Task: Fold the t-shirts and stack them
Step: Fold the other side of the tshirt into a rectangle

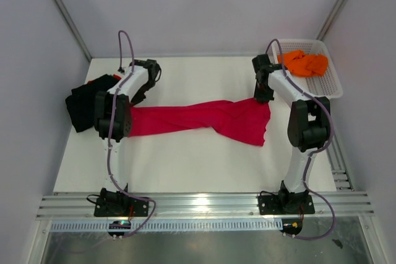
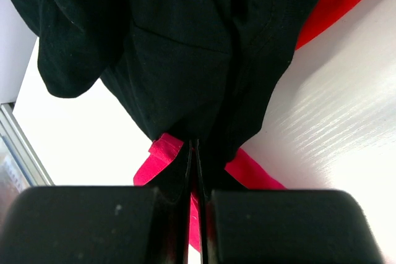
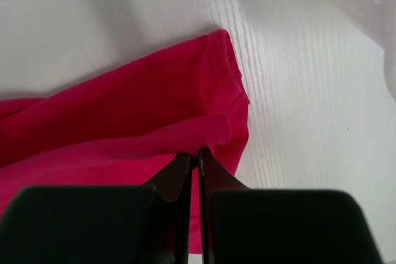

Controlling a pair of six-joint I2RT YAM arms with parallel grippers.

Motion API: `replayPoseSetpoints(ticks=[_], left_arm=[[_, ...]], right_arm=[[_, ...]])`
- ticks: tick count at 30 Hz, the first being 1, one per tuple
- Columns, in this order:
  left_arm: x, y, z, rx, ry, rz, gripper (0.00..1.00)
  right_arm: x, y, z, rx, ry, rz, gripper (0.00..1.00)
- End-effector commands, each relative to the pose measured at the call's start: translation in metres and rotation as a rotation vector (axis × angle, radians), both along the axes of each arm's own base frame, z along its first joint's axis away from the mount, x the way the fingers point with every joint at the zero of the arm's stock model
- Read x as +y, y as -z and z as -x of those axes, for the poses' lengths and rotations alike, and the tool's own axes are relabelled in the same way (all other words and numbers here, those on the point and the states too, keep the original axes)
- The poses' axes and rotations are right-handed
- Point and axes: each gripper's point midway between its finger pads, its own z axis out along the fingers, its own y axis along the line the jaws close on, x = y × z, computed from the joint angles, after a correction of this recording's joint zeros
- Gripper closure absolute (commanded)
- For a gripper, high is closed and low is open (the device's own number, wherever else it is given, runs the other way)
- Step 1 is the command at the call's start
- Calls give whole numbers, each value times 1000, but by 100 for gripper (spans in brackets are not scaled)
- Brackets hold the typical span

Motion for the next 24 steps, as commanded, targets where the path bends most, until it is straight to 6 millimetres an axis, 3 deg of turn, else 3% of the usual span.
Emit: replayPoseSetpoints(ticks=[1, 12, 13, 14, 15, 17, 20, 24], left_arm=[[12, -14, -4, -6, 0, -43, 100], [11, -7, -4, 7, 2, -30, 98], [10, -6, -3, 9, 1, -22, 80], [9, -6, -4, 1, 1, -16, 54], [9, -4, -2, 7, 0, -13, 40], [8, -5, -4, -2, 14, -9, 24], [9, -5, -2, 4, 20, -10, 12], [8, -7, -3, 10, 36, -1, 11]], right_arm=[[6, -21, -27, -91, 39, -43, 97], [-1, -21, -42, -89, 38, 17, 97], [-1, -21, -42, -87, 36, 16, 90], [-1, -21, -42, -86, 33, 15, 82], [-1, -22, -40, -82, 34, 19, 74], [-5, -23, -38, -80, 43, 35, 62], [-10, -26, -35, -86, 49, 62, 55], [-15, -35, -32, -115, 62, 82, 53]])
